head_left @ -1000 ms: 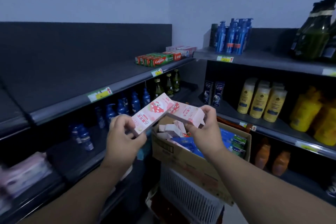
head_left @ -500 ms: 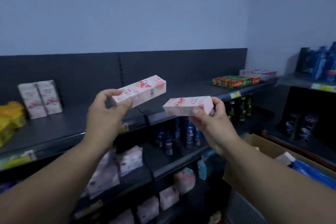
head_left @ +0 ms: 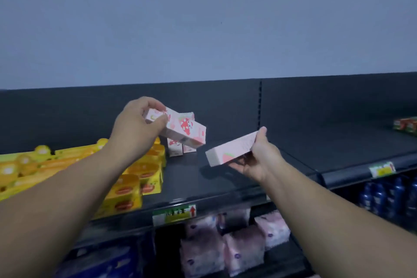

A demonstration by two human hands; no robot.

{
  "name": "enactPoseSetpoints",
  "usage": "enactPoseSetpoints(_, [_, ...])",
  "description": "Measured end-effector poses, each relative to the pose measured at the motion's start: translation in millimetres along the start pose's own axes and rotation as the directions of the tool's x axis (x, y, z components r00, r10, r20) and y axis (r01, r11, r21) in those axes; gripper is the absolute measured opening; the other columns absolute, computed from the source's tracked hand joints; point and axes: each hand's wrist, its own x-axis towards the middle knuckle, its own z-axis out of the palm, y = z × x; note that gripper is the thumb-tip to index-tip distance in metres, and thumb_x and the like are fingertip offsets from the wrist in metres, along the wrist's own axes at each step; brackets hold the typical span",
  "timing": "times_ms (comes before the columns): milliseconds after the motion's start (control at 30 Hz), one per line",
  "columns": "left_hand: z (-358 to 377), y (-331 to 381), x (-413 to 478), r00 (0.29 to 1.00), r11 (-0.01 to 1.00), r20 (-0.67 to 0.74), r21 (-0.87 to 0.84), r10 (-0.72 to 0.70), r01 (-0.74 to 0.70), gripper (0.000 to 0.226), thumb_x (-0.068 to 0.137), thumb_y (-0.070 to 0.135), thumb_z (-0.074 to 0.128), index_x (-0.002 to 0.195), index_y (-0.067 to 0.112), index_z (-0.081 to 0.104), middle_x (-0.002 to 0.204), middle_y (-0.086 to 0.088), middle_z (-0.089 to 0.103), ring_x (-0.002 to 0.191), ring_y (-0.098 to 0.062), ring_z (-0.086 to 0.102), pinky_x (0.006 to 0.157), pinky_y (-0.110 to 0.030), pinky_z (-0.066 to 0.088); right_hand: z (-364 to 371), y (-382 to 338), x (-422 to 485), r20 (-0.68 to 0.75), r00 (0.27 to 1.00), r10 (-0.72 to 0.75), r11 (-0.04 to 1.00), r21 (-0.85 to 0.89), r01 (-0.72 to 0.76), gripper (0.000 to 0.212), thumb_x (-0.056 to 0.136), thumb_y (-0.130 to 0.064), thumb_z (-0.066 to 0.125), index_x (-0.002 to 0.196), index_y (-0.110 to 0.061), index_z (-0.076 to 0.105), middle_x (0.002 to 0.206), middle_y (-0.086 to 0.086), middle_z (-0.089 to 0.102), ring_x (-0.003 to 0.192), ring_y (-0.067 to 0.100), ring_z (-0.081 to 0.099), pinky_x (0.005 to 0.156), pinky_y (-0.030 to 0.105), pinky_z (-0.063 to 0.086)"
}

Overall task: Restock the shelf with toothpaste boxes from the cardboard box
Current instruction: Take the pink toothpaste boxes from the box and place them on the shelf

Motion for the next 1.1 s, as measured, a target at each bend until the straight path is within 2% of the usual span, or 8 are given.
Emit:
enactPoseSetpoints(167, [-10,-31,28,0.994,0.996,0.099,0.072,0.045,-0.052,0.015,0.088,0.026,0.064,0.099,0.035,0.061,0.117,0.01,0.054,0.1,-0.016,0.058,0.083,-0.033,0.048,57,25,17,0.032,0.99,-0.137,0.953,-0.27,0.14,0.032,0.092,-0.043,0.062,0.088,-0.012,0.056,0.07,0.007,0.066,0.068,0.025,0.069,0.06,0.043,0.059])
enactPoseSetpoints(367, [-1,-51,59,0.983,0.993,0.178,0.092,0.054,-0.071,0.045,0.087,0.021,0.067,0.127,0.037,0.053,0.127,0.003,0.046,0.093,-0.015,0.06,0.081,-0.028,0.048,78,21,54,0.194,0.952,-0.236,0.715,-0.628,0.305,0.02,0.068,-0.032,0.055,0.071,-0.013,0.056,0.071,0.013,0.06,0.068,0.024,0.055,0.066,0.037,0.044])
enactPoseSetpoints(500, [24,-61,74,0.97,0.995,0.234,0.085,-0.07,0.051,0.07,0.083,0.023,0.073,0.143,0.031,0.038,0.126,0.001,0.053,0.1,-0.016,0.058,0.076,-0.023,0.045,82,14,84,0.3,0.935,-0.192,0.642,-0.682,0.351,0.029,0.068,-0.025,0.057,0.095,-0.015,0.057,0.103,0.012,0.071,0.089,0.023,0.069,0.078,0.039,0.056])
enactPoseSetpoints(600, [39,-63,82,0.949,0.987,0.273,0.004,-0.156,0.161,0.069,0.081,0.02,0.076,0.14,0.025,0.039,0.107,0.005,0.055,0.092,-0.013,0.058,0.063,-0.019,0.047,87,5,94,0.387,0.91,-0.151,0.603,-0.693,0.395,0.021,0.083,-0.011,0.063,0.1,-0.002,0.059,0.101,0.01,0.074,0.094,0.027,0.071,0.092,0.045,0.055])
enactPoseSetpoints(667, [46,-68,89,0.939,0.976,0.288,-0.054,-0.189,0.213,0.062,0.079,0.019,0.078,0.133,0.024,0.047,0.106,0.003,0.059,0.095,-0.015,0.061,0.071,-0.027,0.054,89,1,102,0.424,0.898,-0.117,0.59,-0.698,0.406,0.028,0.086,-0.004,0.064,0.114,-0.005,0.061,0.105,0.008,0.073,0.098,0.024,0.07,0.097,0.043,0.053])
enactPoseSetpoints(767, [53,-77,101,0.915,0.947,0.323,-0.125,-0.243,0.296,0.043,0.079,0.015,0.078,0.116,0.025,0.058,0.109,-0.002,0.066,0.095,-0.019,0.066,0.082,-0.04,0.058,93,-4,118,0.454,0.888,-0.077,0.573,-0.708,0.412,0.057,0.088,0.001,0.063,0.14,-0.017,0.049,0.115,0.001,0.068,0.104,0.016,0.066,0.098,0.035,0.052])
enactPoseSetpoints(933, [63,-85,111,0.89,0.911,0.356,-0.188,-0.285,0.367,0.037,0.083,0.009,0.073,0.114,0.021,0.06,0.106,-0.002,0.068,0.092,-0.018,0.069,0.078,-0.037,0.059,101,-8,133,0.535,0.844,-0.035,0.549,-0.696,0.463,0.058,0.091,0.006,0.058,0.141,-0.022,0.046,0.126,0.003,0.061,0.109,0.024,0.064,0.09,0.037,0.056])
enactPoseSetpoints(1100, [71,-91,111,0.877,0.933,0.399,-0.119,-0.269,0.34,0.037,0.085,0.007,0.07,0.118,0.021,0.059,0.105,0.0,0.069,0.088,-0.014,0.069,0.064,-0.023,0.057,101,-12,146,0.545,0.838,0.013,0.524,-0.718,0.458,0.036,0.091,0.004,0.058,0.113,-0.024,0.059,0.117,0.011,0.065,0.106,0.028,0.067,0.088,0.043,0.057])
